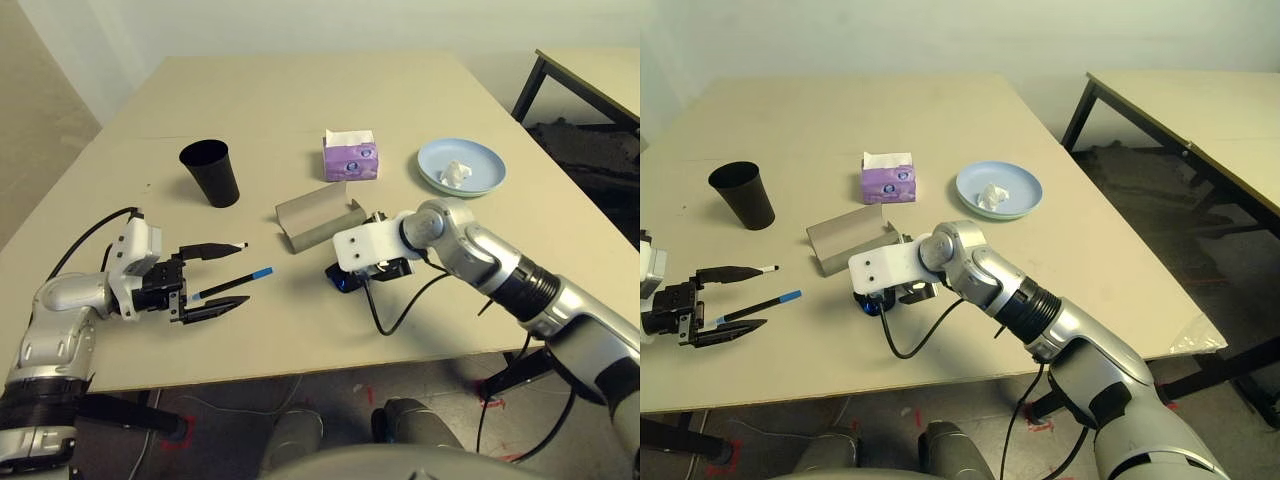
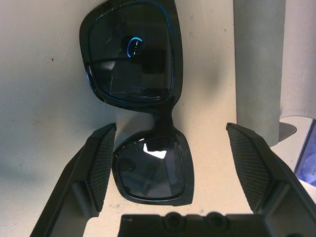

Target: Organize and tidy the items on the table.

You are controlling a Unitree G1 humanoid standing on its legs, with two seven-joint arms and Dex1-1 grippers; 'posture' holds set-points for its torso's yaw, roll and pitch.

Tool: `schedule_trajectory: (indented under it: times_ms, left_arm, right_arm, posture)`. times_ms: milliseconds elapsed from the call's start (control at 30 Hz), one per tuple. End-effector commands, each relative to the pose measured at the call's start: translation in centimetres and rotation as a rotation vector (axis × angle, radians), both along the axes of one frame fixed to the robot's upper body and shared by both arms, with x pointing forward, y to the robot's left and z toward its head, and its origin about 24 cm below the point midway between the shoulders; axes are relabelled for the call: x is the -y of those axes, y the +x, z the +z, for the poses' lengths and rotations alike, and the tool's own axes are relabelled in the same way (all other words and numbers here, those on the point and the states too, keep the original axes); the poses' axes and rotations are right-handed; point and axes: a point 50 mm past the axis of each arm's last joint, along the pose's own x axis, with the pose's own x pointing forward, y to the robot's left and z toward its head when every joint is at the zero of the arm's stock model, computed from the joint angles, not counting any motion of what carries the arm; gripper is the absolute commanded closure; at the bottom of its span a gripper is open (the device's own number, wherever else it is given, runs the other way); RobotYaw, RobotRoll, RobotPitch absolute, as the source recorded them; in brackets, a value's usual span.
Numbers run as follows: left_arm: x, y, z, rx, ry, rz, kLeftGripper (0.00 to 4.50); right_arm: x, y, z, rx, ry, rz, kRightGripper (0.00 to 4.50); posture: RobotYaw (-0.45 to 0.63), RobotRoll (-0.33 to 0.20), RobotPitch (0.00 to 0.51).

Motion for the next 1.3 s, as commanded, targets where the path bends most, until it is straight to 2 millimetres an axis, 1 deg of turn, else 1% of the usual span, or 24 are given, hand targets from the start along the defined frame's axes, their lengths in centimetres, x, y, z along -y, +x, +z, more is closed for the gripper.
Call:
schedule_trajectory:
  times_ms: [33,100,167,200,267,400,467,500,667,767,900,1033,1167,1300]
  left_arm:
    - [-0.1,-0.1,0.4,0.014,0.013,0.002,0.0]
    - [-0.1,-0.1,0.4,0.015,0.013,0.003,0.0]
    - [-0.1,-0.2,0.4,0.015,0.013,0.004,0.0]
    - [-0.1,-0.2,0.3,0.014,0.013,0.004,0.0]
    - [-0.1,-0.2,0.3,0.012,0.013,0.004,0.0]
    - [-0.1,-0.2,0.3,0.011,0.014,0.008,0.0]
    - [-0.2,-0.2,0.3,0.01,0.015,0.011,0.0]
    - [-0.2,-0.2,0.3,0.009,0.016,0.012,0.0]
    - [-0.3,-0.2,0.3,0.002,0.019,0.015,0.0]
    - [-0.4,-0.1,0.3,0.003,0.014,0.027,0.0]
    - [-0.5,-0.1,0.2,-0.007,0.005,0.057,0.0]
    - [-0.8,0.0,0.2,-0.014,-0.01,0.12,0.0]
    - [-1.2,0.2,0.2,-0.015,-0.027,0.201,0.0]
    - [-1.6,0.4,0.2,-0.02,-0.041,0.263,0.0]
  right_arm:
    - [0.1,-0.1,-0.2,-0.004,-0.003,0.005,0.03]
    - [0.1,-0.1,-0.1,-0.008,0.0,0.004,0.43]
    - [0.1,-0.1,-0.1,-0.011,0.004,0.003,1.0]
    - [0.1,-0.1,-0.1,-0.012,0.005,0.004,1.45]
    - [0.1,-0.1,-0.1,-0.016,0.006,0.006,2.2]
    - [0.2,0.0,-0.2,-0.022,0.007,0.003,3.56]
    - [0.3,0.0,-0.3,-0.022,0.005,0.002,4.33]
    - [0.4,0.1,-0.3,-0.023,0.004,0.002,4.4]
    - [0.5,0.1,-0.4,-0.024,-0.003,0.007,4.4]
    - [0.3,0.5,0.2,-0.008,0.006,0.014,4.4]
    - [-0.8,1.4,2.1,0.044,0.04,0.031,4.4]
    - [-1.9,2.0,3.8,0.094,0.05,0.084,4.4]
    - [-3.1,2.7,4.9,0.13,0.075,0.108,4.4]
    - [-4.3,3.7,5.4,0.162,0.095,0.111,4.4]
  posture:
    - [0.09,0.0,0.02]
    - [0.09,0.0,0.019]
    - [0.09,0.0,0.02]
    - [0.09,0.0,0.02]
    - [0.09,0.0,0.019]
    - [0.09,0.0,0.019]
    - [0.09,0.0,0.019]
    - [0.09,0.0,0.019]
    - [0.09,0.0,0.023]
    - [0.08,0.0,0.025]
    - [0.08,0.0,0.024]
    - [0.09,0.0,0.023]
    - [0.1,0.0,0.022]
    - [0.1,0.0,0.024]
